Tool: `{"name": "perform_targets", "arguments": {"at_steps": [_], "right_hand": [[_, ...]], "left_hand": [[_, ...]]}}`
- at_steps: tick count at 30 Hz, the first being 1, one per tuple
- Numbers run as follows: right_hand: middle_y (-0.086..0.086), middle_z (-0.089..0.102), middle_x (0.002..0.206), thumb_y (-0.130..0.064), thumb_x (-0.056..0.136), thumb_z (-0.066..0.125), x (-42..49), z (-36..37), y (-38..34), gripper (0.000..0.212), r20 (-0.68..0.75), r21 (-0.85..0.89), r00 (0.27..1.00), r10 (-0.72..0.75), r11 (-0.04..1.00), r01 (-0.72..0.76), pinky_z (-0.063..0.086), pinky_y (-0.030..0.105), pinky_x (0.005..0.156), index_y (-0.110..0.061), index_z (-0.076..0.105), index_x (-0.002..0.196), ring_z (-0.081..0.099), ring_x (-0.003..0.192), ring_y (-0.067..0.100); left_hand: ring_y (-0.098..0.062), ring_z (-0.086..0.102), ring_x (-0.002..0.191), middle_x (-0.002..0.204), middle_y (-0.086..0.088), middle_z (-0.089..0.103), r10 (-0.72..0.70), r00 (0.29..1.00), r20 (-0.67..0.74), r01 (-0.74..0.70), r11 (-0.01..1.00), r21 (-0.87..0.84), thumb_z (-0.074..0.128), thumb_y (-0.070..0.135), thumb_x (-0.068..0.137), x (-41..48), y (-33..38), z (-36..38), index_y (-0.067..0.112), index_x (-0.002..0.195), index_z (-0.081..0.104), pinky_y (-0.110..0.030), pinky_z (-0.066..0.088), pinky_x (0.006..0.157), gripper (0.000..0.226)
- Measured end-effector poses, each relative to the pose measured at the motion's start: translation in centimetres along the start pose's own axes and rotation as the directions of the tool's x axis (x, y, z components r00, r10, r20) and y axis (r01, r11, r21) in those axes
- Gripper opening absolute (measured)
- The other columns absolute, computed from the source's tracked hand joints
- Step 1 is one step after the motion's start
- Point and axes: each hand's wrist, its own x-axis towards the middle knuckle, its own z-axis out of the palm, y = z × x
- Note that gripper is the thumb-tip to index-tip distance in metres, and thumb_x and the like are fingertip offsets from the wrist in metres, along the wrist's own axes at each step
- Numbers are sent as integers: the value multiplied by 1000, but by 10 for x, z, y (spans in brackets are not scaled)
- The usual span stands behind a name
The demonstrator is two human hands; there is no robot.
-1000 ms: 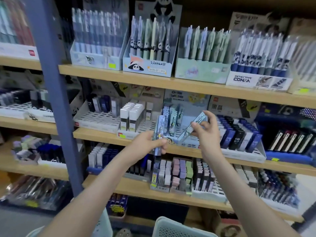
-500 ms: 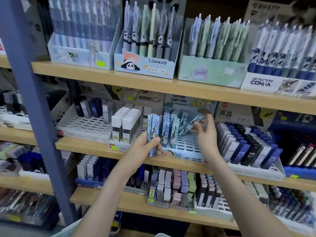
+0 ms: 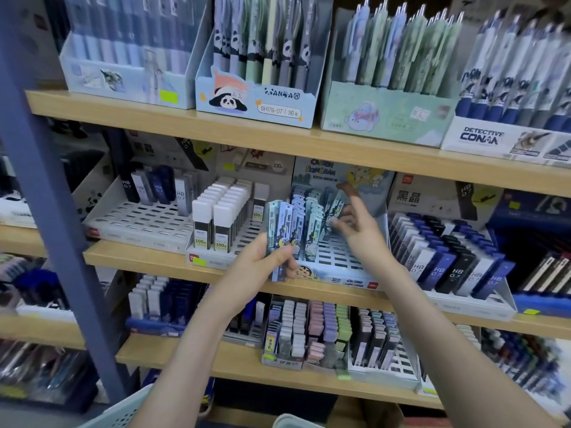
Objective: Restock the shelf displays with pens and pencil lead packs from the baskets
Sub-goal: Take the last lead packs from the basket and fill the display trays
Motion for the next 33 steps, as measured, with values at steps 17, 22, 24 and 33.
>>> {"name": "perform_targets", "arguments": {"at_steps": [17,22,24,33], "right_hand": [[5,33,140,-17,95,53,-8,2,-4,63,27,-465,988,-151,873,146,24,31,97,-28,21,148,24,123,19],[-2,54,114,-24,92,57,-40,2,-37,39,-219,-102,944,-249,967,231,39,20,82,-26,46,129,47,103,11],[-10,58,97,-22,89,62,-56,6,-50,22,-63,116,973,-223,966,229,43,19,77,-31,54,108,53,89,3],[-8,65,66,-8,95,51,-59,-10,-52,7,-81,602,996,-27,795,70,55,32,73,-13,49,90,64,66,12]], "left_hand": [[-12,63,66,74,-5,66,-10,999,34,11,1000,-23,50,12,96,-2,1,-5,9,94,54,-23,54,69,6],[-14,62,65,73,-3,65,-20,998,63,24,998,-66,50,11,96,-5,4,0,13,96,54,-26,53,64,4],[-13,62,65,73,-3,64,-2,993,118,7,999,-42,47,10,97,-5,7,5,15,101,53,-25,52,65,8],[-12,58,60,69,2,62,33,999,32,-35,997,70,34,26,102,3,15,15,8,90,50,-23,48,56,27]]}}
